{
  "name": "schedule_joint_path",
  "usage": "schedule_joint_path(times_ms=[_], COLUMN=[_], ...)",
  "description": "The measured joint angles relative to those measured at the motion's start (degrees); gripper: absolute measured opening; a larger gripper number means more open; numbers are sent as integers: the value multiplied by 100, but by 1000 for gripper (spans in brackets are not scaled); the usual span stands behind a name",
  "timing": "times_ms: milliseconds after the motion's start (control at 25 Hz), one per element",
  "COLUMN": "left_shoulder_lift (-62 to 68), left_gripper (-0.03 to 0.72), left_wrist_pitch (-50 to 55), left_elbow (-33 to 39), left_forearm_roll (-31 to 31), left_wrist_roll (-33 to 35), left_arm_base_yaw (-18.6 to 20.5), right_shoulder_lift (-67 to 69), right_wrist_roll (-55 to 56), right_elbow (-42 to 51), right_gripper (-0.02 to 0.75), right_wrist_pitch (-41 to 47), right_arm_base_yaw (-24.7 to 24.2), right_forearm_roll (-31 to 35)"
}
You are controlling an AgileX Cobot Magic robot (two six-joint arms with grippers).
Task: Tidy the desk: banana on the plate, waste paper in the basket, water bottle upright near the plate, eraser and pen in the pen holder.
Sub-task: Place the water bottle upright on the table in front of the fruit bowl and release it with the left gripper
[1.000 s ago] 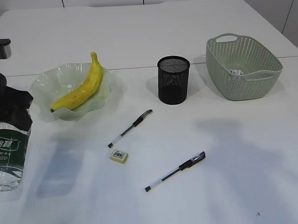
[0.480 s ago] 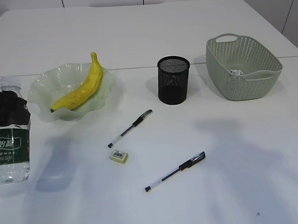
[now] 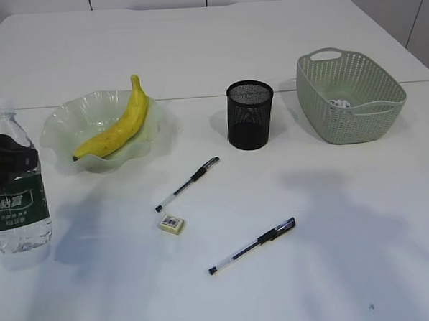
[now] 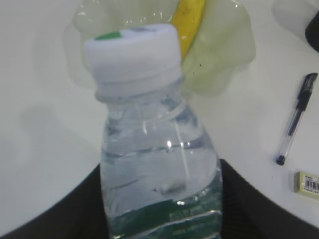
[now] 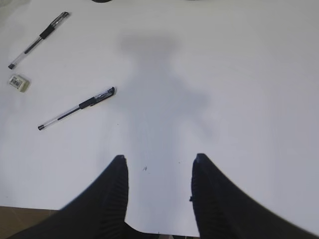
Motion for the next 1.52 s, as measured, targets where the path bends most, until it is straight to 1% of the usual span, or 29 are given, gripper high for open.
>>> schedule_joint_path(times_ms=[160,360,440,840,1080,1200,1320,1400,1520], left_shoulder_lift=[-119,-182,-182,-182,-182,-182,-182,-182,-182], left_gripper=[383,383,383,383,383,383,383,383,383], left_wrist_pitch=[-429,-521,-521,-521,-586,-1048,-1772,-2041,-2688], left_elbow=[102,102,102,112,112,135,135,135,371], left_forearm_roll=[58,671,763,718,426,531,616,633,644], left_wrist_roll=[0,0,0,-9,-9,9,310,461,525], left_arm_base_yaw=[0,0,0,0,0,0,0,14,118], right_shoulder_lift=[0,0,0,0,0,0,0,0,0], right_wrist_roll=[0,0,-10,-12,-22,-22,-22,-22,-22], right_elbow=[0,0,0,0,0,0,0,0,0], right_gripper=[315,314,314,314,314,314,314,314,314], right_wrist_pitch=[0,0,0,0,0,0,0,0,0], right_arm_base_yaw=[0,0,0,0,0,0,0,0,0], right_forearm_roll=[2,2,2,2,2,2,2,2,2])
